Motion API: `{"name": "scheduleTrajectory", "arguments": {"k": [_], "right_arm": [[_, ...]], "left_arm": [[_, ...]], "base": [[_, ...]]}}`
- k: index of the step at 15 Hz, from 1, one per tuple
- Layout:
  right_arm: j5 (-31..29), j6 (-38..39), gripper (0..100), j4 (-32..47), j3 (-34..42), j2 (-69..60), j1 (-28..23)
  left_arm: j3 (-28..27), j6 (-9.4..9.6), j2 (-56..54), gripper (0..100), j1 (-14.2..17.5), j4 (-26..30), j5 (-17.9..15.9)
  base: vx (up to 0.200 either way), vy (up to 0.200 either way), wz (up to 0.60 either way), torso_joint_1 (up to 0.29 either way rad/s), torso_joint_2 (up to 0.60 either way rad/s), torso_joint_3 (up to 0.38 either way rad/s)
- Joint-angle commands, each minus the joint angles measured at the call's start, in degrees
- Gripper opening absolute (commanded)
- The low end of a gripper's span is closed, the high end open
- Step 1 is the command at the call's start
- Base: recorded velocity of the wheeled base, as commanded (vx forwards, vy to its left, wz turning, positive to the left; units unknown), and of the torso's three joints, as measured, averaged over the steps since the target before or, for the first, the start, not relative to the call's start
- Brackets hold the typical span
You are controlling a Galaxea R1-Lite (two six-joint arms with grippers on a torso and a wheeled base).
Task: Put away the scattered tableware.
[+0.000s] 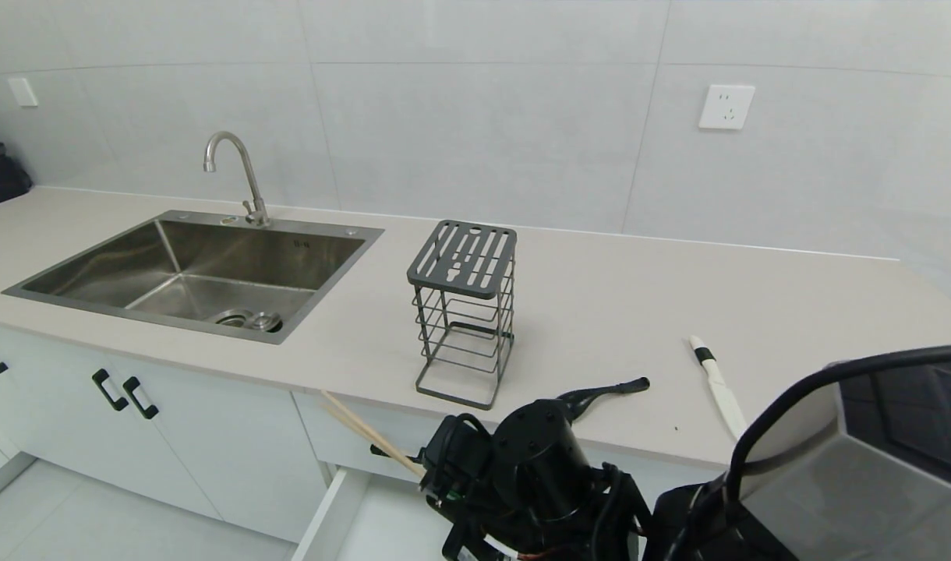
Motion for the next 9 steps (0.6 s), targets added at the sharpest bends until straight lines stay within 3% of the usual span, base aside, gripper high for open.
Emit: {"name": "scheduleTrajectory", "arguments": {"k": [1,5,9], "right_arm": [[0.20,-0.03,0,0.18,-2.37,3.17,1.07],[3.27,-0.12,0,-0.17,-4.04,4.40,1.33],[4.33,-0.47,0,0.09,-5.89,4.93,1.42]], "left_arm": [[0.00,0.01,0.07,100,0.01,-0.07,0.00],[0.00,0.01,0.07,100,0.01,0.02,0.00],[0.00,0.01,0.07,100,0.01,0.02,0.00]], "base": [[0.000,0.000,0.00,0.000,0.00,0.000],[0.000,0.000,0.00,-0.008,0.01,0.014],[0.000,0.000,0.00,-0.211,0.42,0.212]]}}
